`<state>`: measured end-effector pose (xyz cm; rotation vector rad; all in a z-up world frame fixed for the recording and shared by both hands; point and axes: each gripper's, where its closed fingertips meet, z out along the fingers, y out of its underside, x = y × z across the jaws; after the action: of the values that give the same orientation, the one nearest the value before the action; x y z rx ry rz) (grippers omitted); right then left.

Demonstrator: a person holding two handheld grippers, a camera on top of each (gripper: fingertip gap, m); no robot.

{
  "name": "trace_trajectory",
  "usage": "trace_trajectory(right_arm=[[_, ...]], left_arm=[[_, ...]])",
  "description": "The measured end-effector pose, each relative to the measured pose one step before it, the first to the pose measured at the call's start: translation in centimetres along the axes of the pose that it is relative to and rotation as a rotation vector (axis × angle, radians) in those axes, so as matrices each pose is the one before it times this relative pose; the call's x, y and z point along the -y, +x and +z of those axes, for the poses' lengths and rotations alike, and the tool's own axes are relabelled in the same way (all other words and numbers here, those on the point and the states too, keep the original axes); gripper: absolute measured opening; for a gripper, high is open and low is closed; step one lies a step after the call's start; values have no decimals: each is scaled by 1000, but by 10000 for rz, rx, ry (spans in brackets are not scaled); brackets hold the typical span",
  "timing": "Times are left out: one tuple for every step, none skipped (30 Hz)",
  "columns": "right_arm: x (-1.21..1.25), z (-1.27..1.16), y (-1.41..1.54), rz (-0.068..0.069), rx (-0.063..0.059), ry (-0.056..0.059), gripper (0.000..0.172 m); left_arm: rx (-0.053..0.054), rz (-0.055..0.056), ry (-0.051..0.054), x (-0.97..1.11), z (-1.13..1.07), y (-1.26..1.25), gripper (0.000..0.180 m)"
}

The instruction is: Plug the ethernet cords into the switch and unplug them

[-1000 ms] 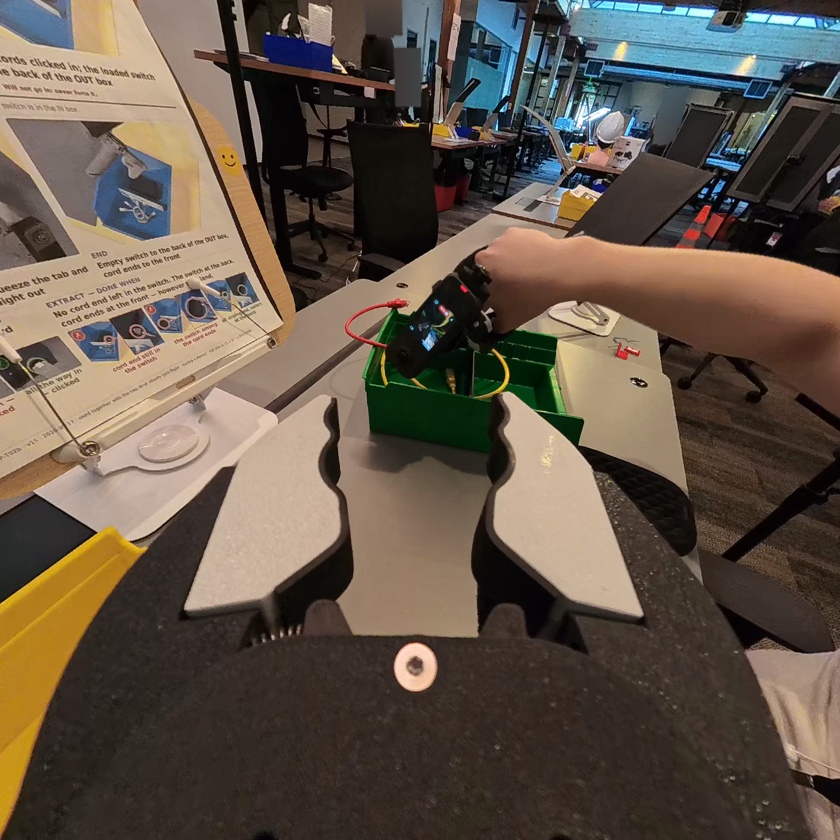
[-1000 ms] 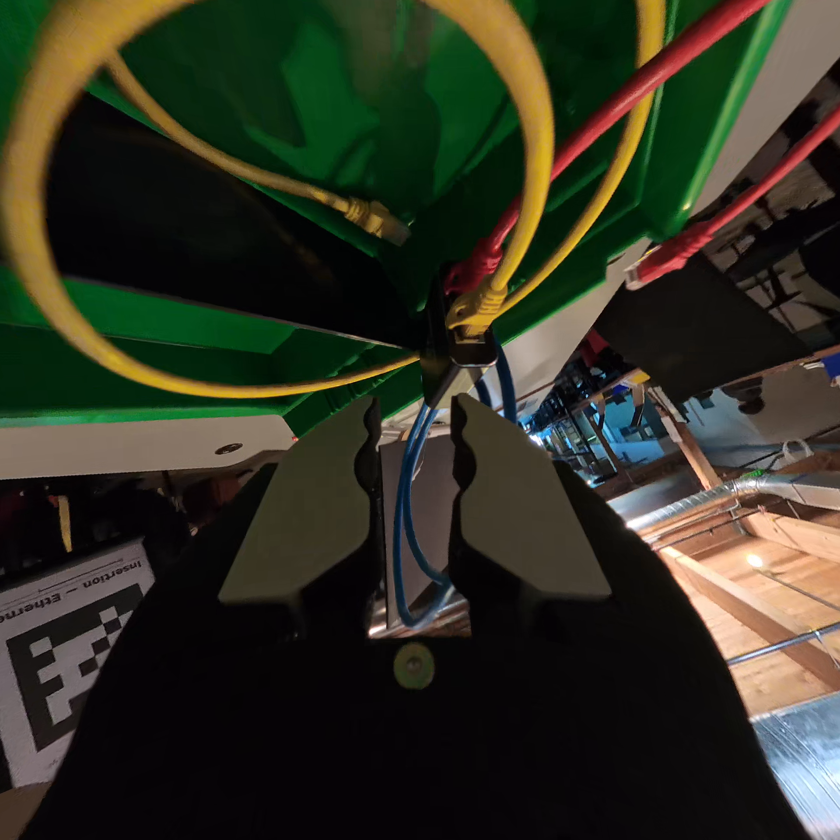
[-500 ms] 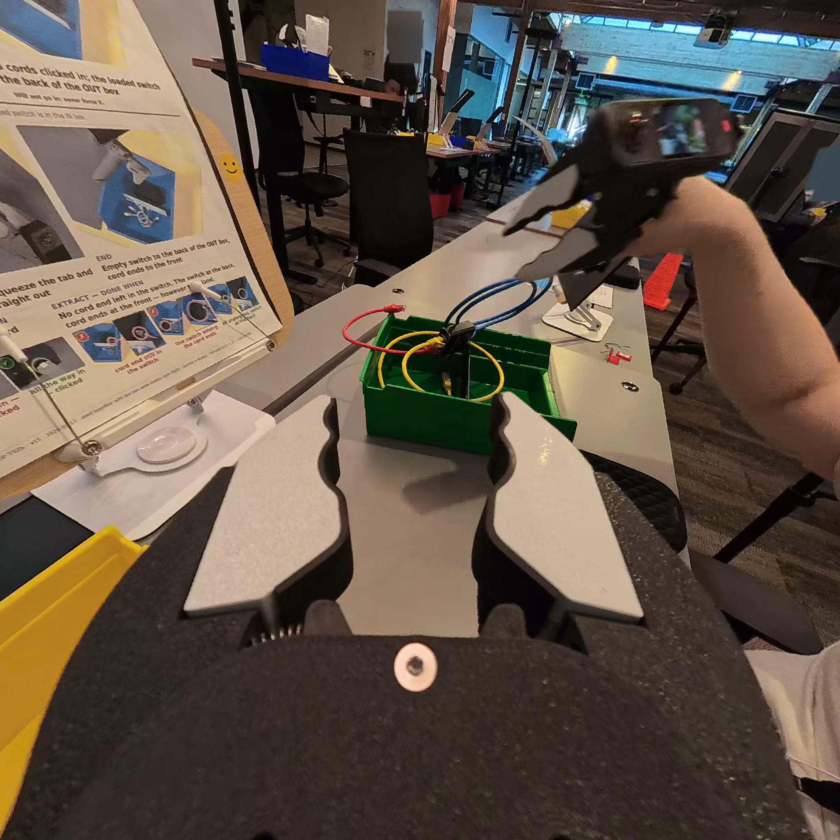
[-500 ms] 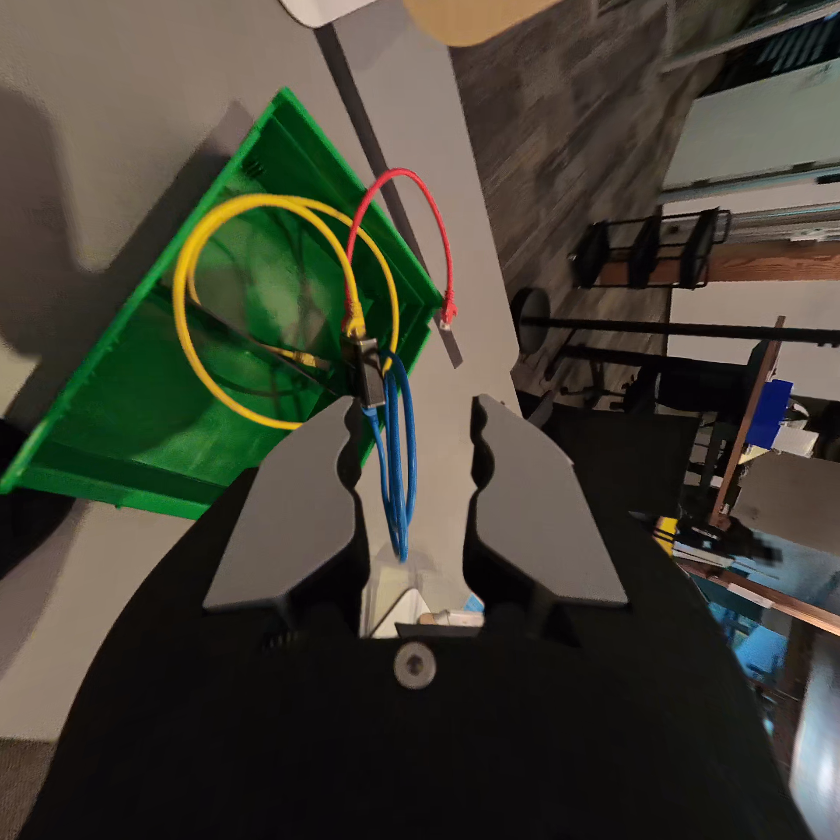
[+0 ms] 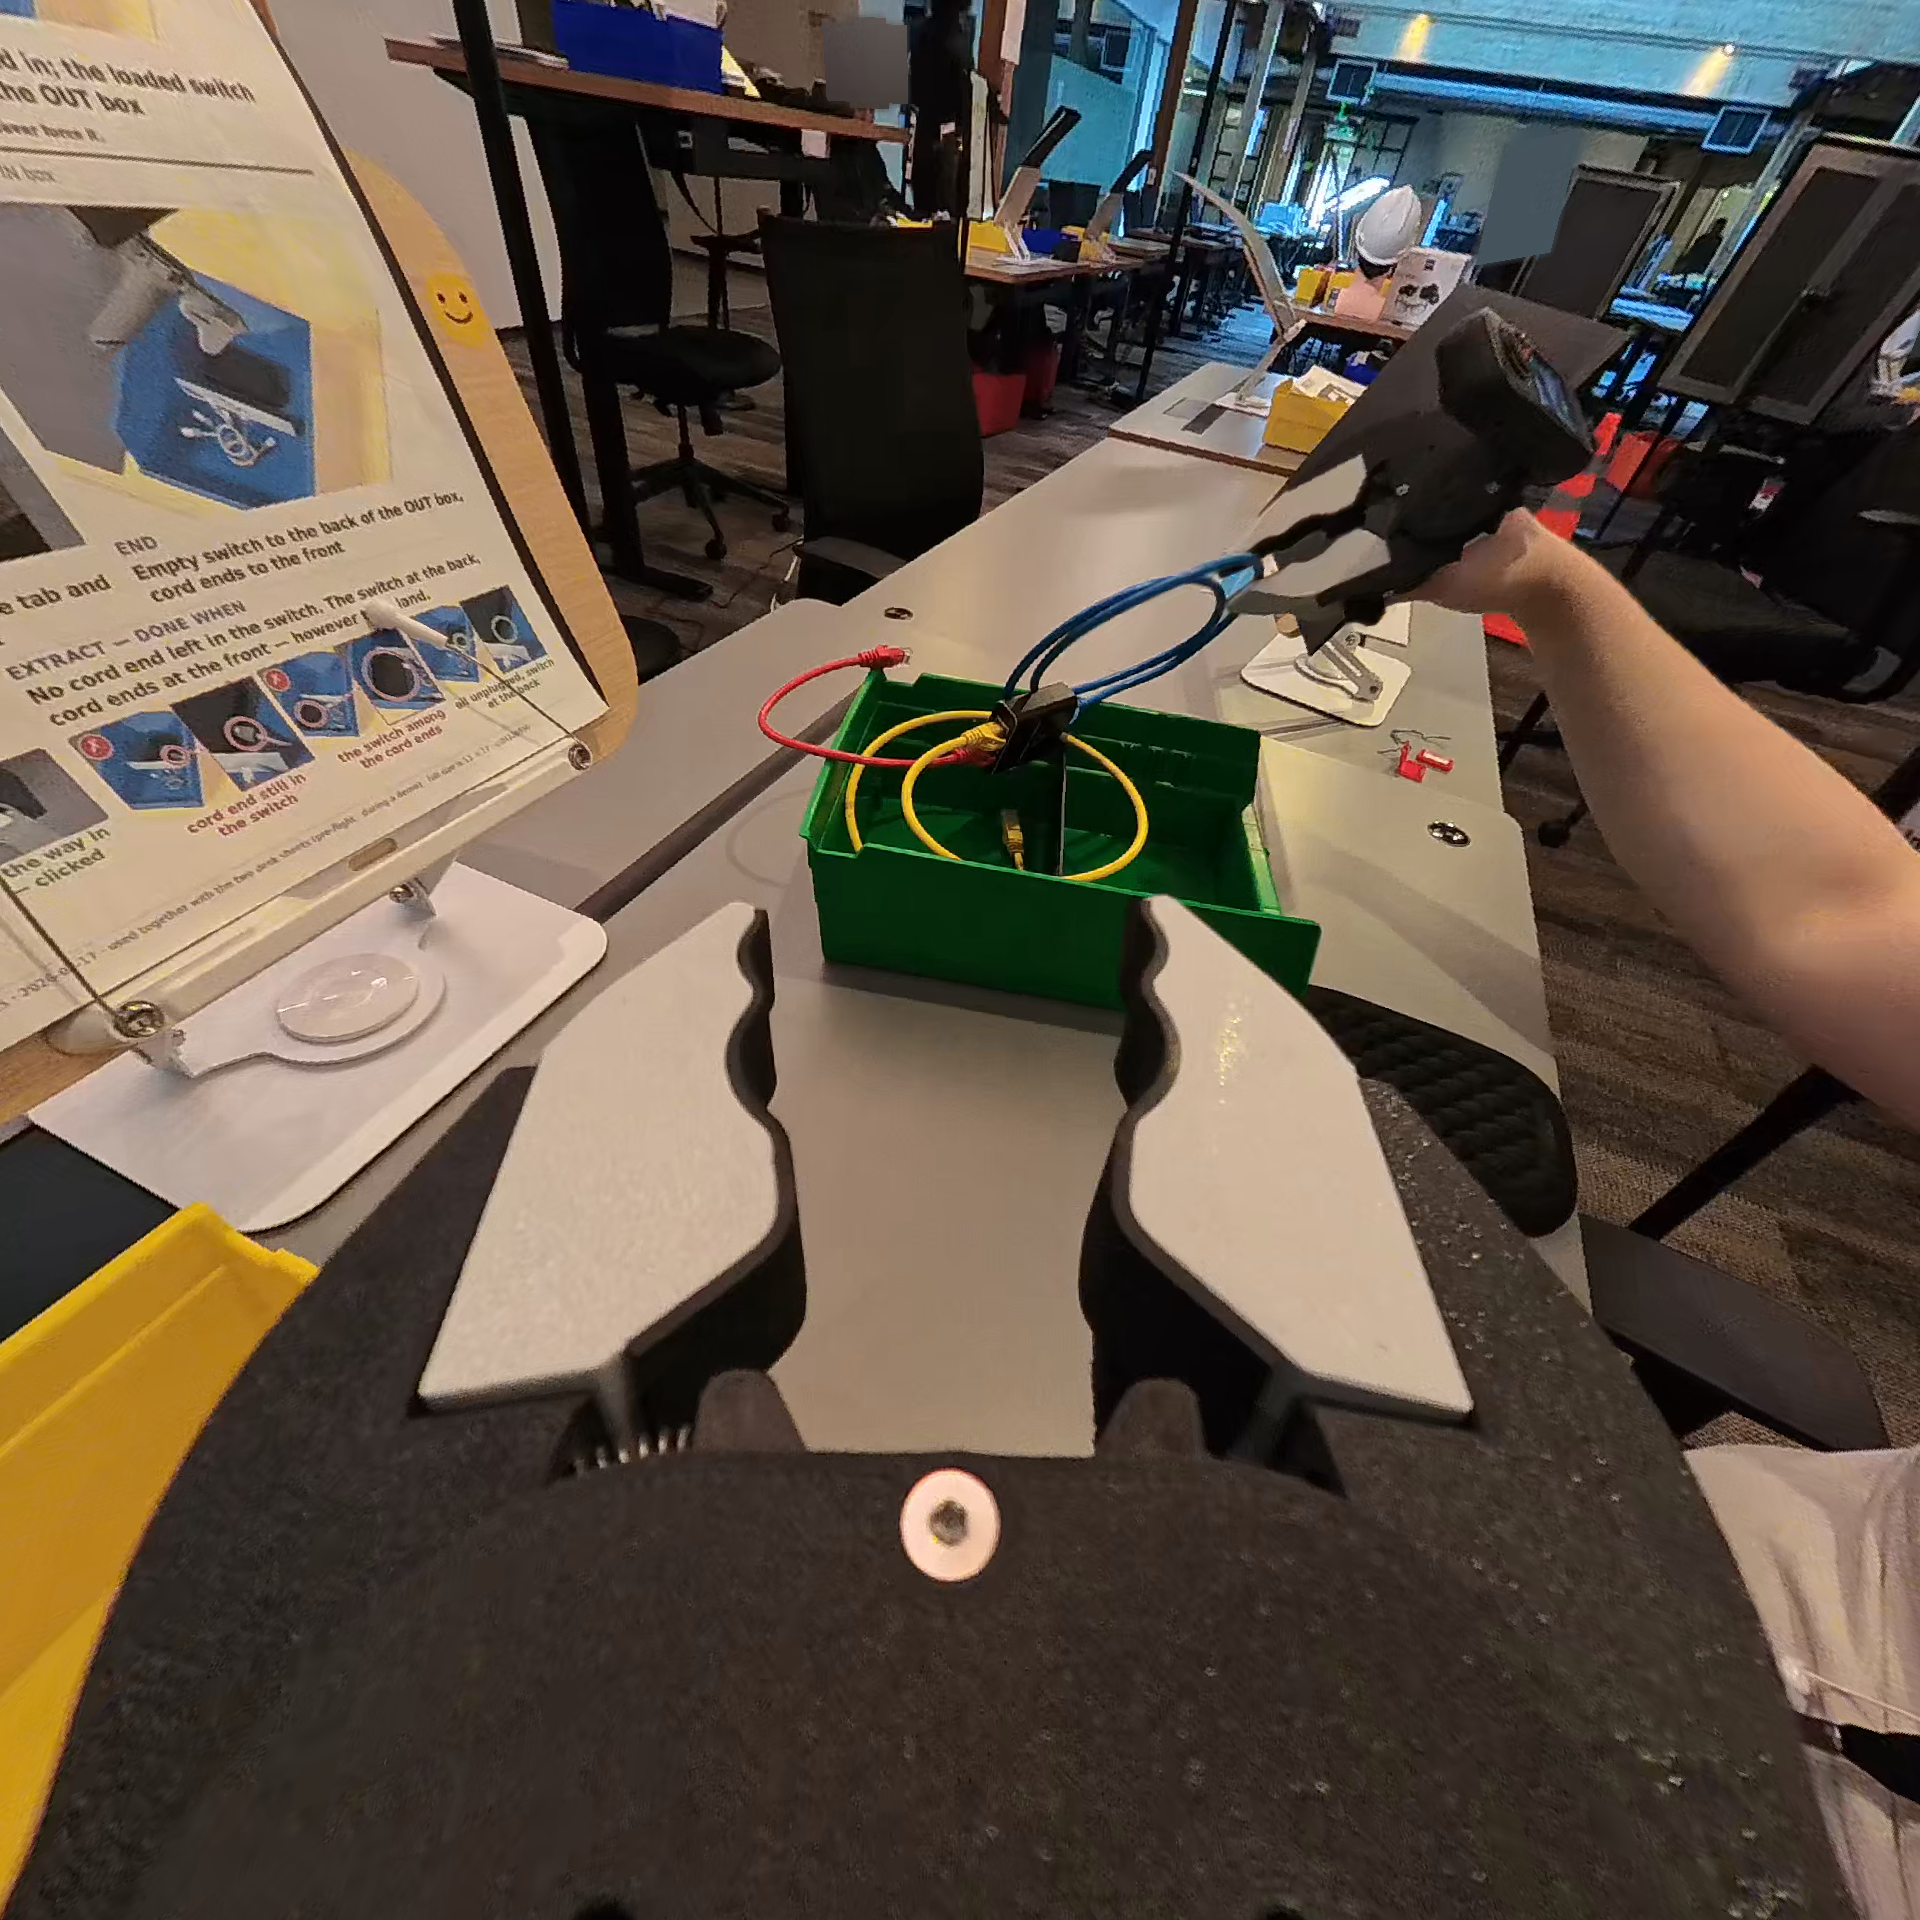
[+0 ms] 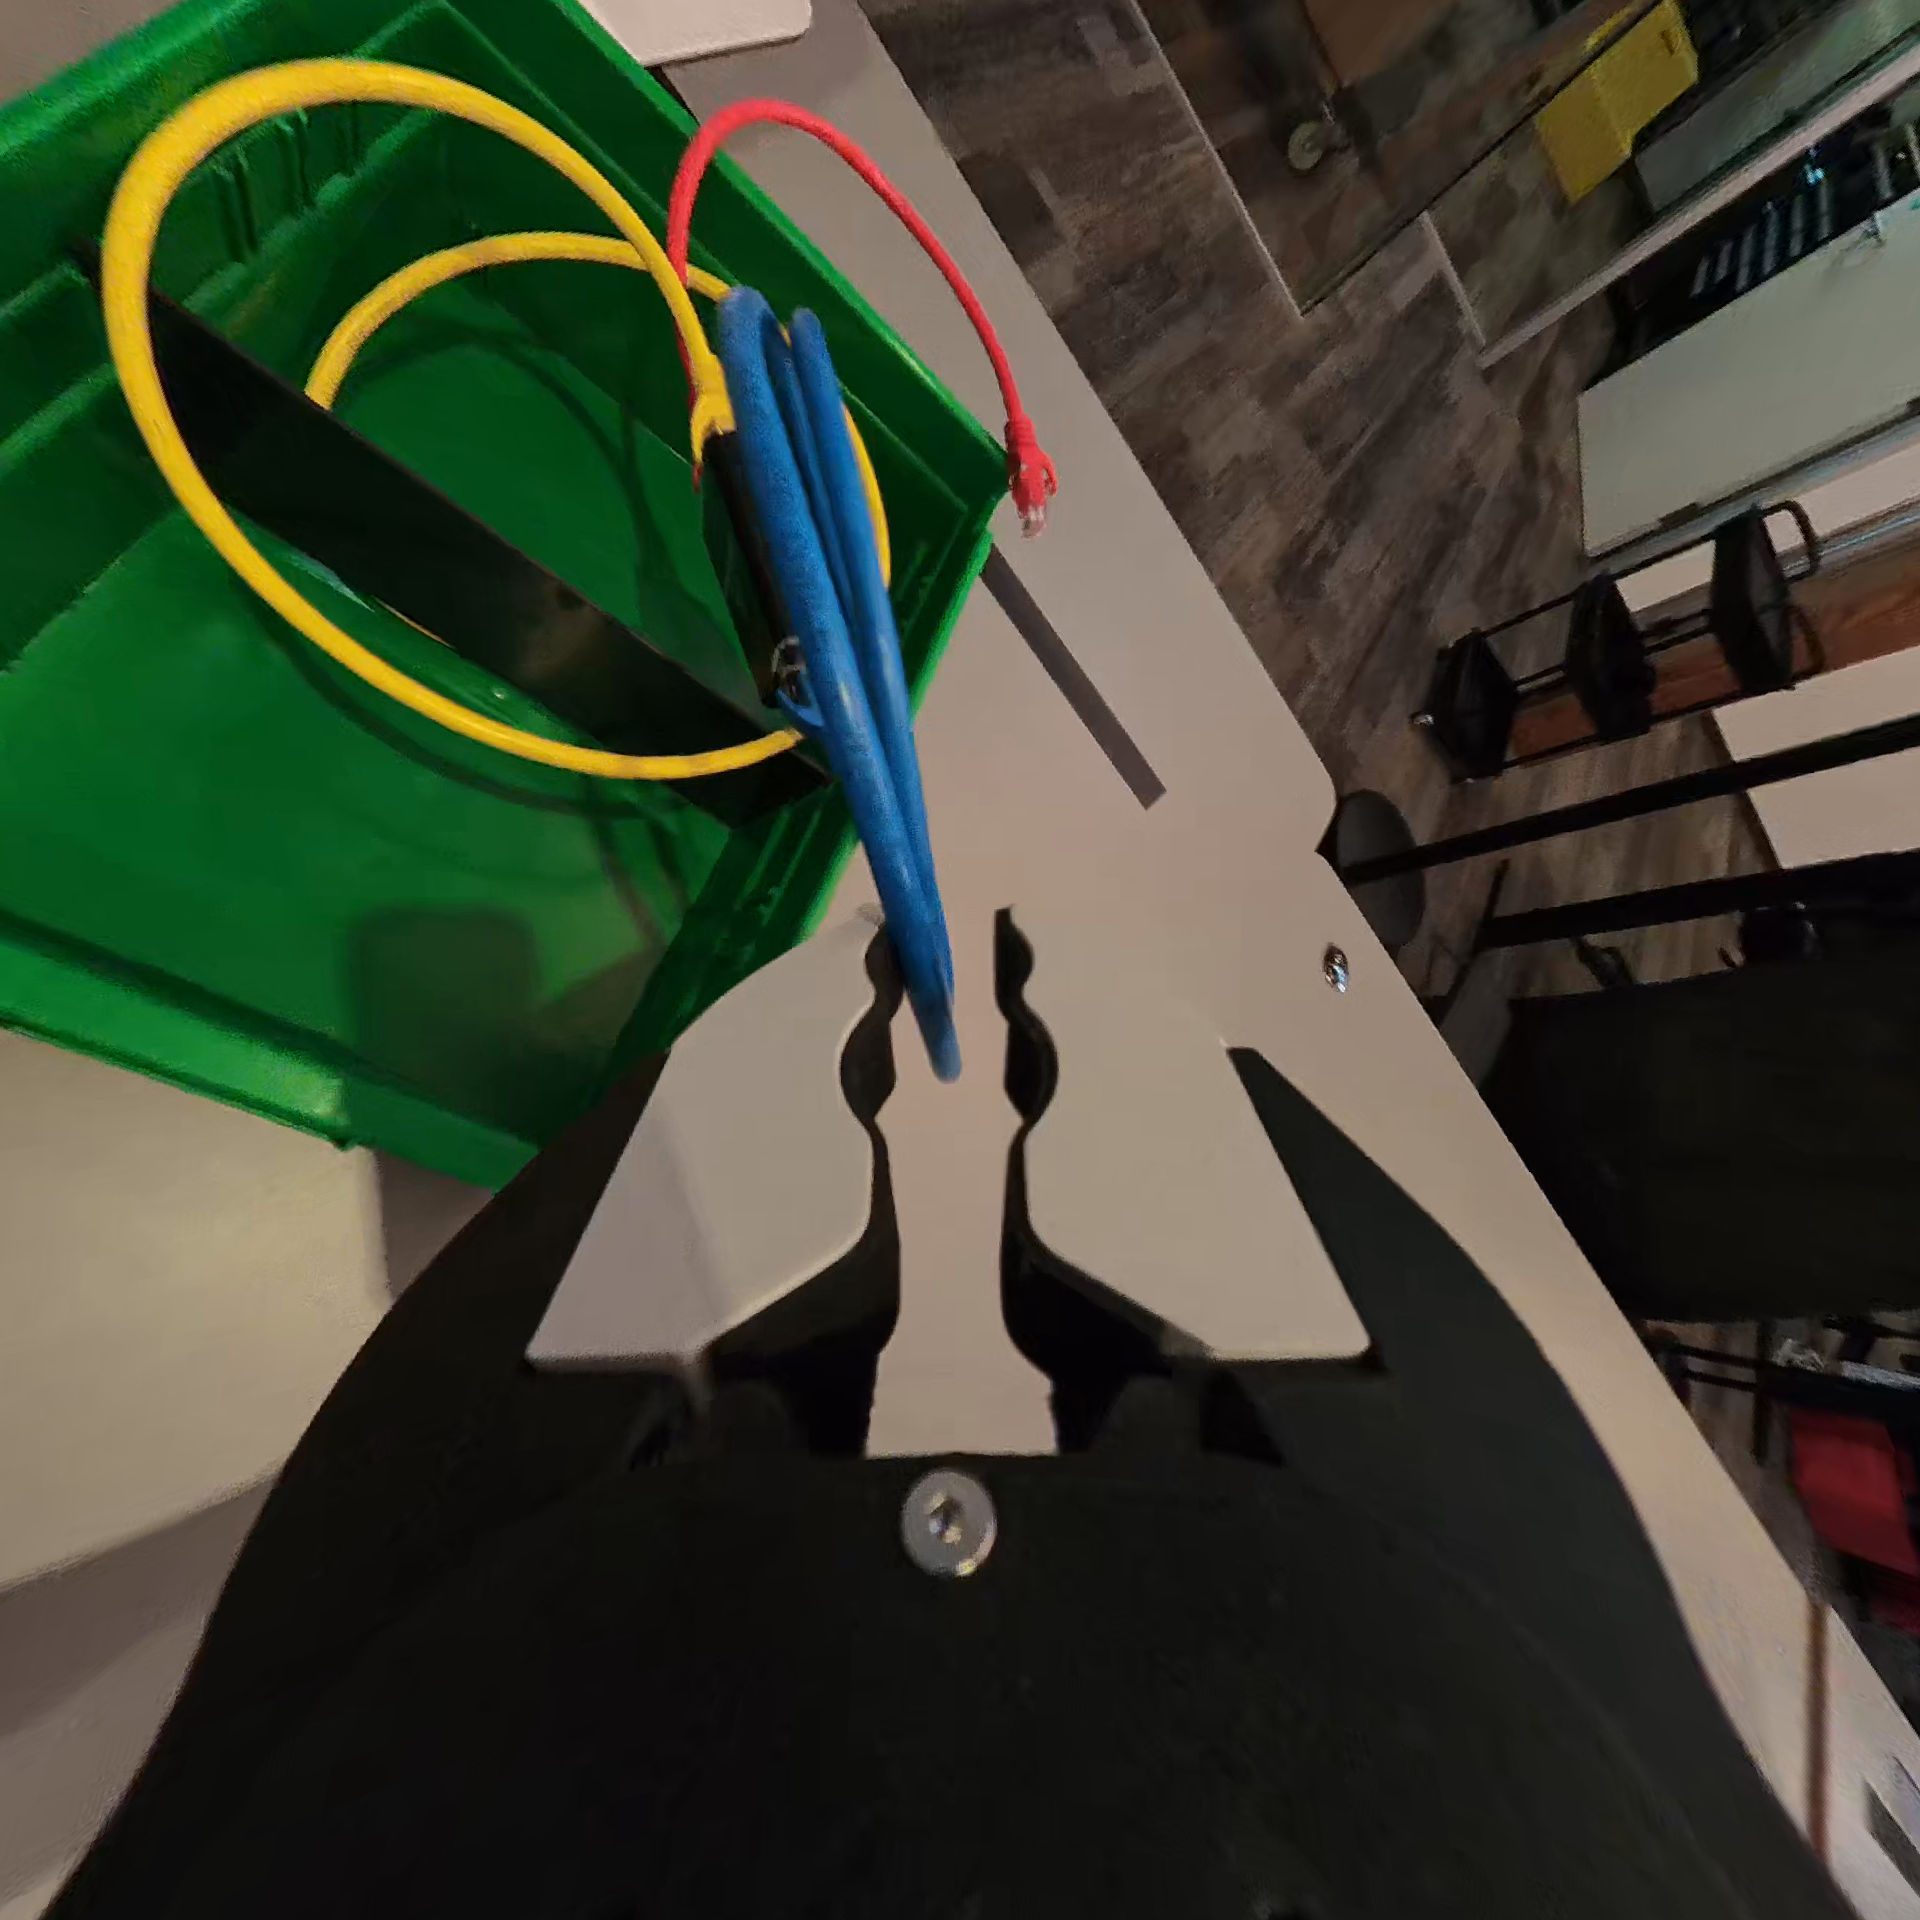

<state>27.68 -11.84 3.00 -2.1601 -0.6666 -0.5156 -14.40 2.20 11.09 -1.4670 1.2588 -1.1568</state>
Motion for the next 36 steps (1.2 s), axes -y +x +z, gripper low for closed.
trace_trajectory(right_arm=[[365, 265, -86, -5, 137, 153, 14], [392, 188, 94, -36, 26, 69, 7], [693, 126, 114, -14, 0, 197, 7], [906, 60, -125, -30, 139, 228, 7], [929, 79, -166, -127, 108, 150, 7], [675, 189, -292, -236, 159, -93, 7], [400, 321, -277, -342, 123, -355, 7], [395, 383, -144, -472, -4, -398, 7], [558, 375, -187, -471, 47, -347, 7], [697, 354, -185, -385, 118, -310, 7], [780, 315, -56, -365, 74, -302, 7], [799, 304, -65, -372, 116, -292, 7], [731, 350, -151, -337, 218, -351, 7], [539, 456, -50, -285, 197, -443, 7], [364, 555, 52, -205, 179, -500, 7], [266, 642, 149, -113, 162, -528, 7], [296, 684, 193, -95, 140, -447, 7], [417, 643, 8, -68, 245, -335, 7], [525, 556, 54, -42, 208, -265, 7], [535, 508, 201, -19, 109, -224, 7], [408, 509, 179, 11, 132, -290, 7], [304, 505, 167, 4, 129, -344, 7], [311, 515, 170, -19, 103, -312, 7], [369, 545, 133, -15, 119, -242, 8], [393, 563, -26, 31, 214, -188, 8], [434, 576, -195, 86, 314, -124, 7], [486, 556, -62, 109, 202, -32, 8], [380, 537, -68, 133, 186, -41, 8], [314, 461, -274, 130, 281, -28, 8], [210, 390, -336, 77, 273, -20, 9], [142, 356, -323, 55, 207, -11, 11], [-20, 327, -312, 73, 183, -60, 14], [-39, 225, -193, 60, 86, -37, 16], [47, 74, -87, 41, -9, 84, 17], [15, -39, -179, 61, 44, 115, 18], [-70, -98, -237, 81, 93, 79, 20]], left_arm=[[22, -4, -49, -109, 87, -36, 64], [18, 5, -45, -93, 47, -28, 64], [18, 9, -31, -76, 47, -42, 64], [17, 2, -16, -44, 15, -36, 64], [9, -11, -7, -21, 11, -55, 64], [0, -20, -3, -23, 17, -48, 64], [-4, -22, 4, -7, 10, -40, 63], [-2, -20, 0, 0, 14, -44, 63], [0, -12, -4, -14, 23, -42, 63], [-2, -3, -5, -9, 19, -15, 63], [-6, 5, -10, -25, 36, 14, 63], [-8, 11, -14, -22, 30, 25, 63], [-6, 14, -18, -17, 34, 31, 63], [2, 13, -16, -23, 38, 21, 63], [-4, 12, -6, 5, 31, 40, 63], [-15, 11, -6, 3, 21, 64, 63], [-11, 15, -2, 6, 23, 67, 63], [-8, 22, -2, 10, 33, 48, 63], [-9, 20, -3, 1, 54, 61, 63], [-17, 15, -3, 7, 65, 55, 63], [-23, 13, 0, 5, 88, 64, 63], [-47, 25, 6, 5, 114, 107, 63], [-68, 37, -7, -15, 136, 135, 64], [-54, 38, -24, -32, 154, 127, 64], [-18, 23, -22, -28, 146, 60, 64], [-14, 8, -22, -22, 156, 46, 64], [-27, -3, -20, -19, 149, 50, 64], [-26, -11, -12, -29, 149, 32, 64], [-17, -13, -2, -19, 137, 11, 64], [-42, -14, 22, 24, 120, 54, 64], [-85, -34, 49, 67, 76, 105, 64], [-128, -66, 71, 117, 45, 175, 64], [-271, -97, 149, 237, -22, 379, 64], [-409, -179, 254, 396, -74, 566, 64], [-431, -266, 273, 453, -107, 562, 63], [-360, -294, 249, 437, -110, 441, 63]])
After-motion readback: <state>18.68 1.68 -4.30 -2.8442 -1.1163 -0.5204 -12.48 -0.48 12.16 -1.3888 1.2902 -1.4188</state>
